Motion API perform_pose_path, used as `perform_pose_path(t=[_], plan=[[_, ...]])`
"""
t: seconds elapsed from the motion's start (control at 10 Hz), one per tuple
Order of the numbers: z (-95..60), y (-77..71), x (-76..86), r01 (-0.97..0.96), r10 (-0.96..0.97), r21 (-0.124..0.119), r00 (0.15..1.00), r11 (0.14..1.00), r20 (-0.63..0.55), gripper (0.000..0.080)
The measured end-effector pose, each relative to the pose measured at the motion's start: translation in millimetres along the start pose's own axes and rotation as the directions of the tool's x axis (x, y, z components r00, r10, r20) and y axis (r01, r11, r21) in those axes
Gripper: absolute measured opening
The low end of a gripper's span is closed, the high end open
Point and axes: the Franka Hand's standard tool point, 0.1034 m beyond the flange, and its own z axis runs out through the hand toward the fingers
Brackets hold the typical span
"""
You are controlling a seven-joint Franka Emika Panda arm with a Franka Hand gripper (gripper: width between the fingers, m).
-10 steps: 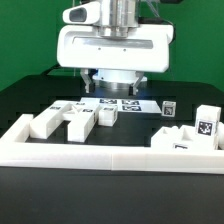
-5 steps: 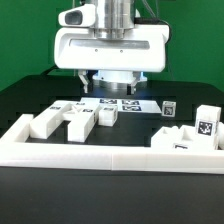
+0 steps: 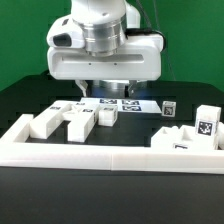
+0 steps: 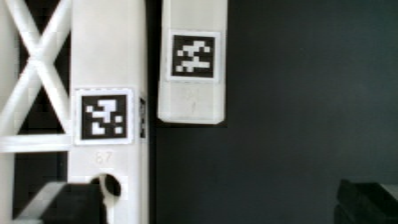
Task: Assemble chair
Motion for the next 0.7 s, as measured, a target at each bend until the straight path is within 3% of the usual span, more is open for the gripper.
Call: perform_pose_path(t=[0.4, 0.7], plan=[[18.0, -2.2, -8.3, -0.011, 0.008, 0.01, 0.965, 1.0, 0.261, 0.0649], [26.0, 3.6, -5.9, -0.018, 0.016, 0.007, 0.966, 1.0, 0.258, 0.0649]])
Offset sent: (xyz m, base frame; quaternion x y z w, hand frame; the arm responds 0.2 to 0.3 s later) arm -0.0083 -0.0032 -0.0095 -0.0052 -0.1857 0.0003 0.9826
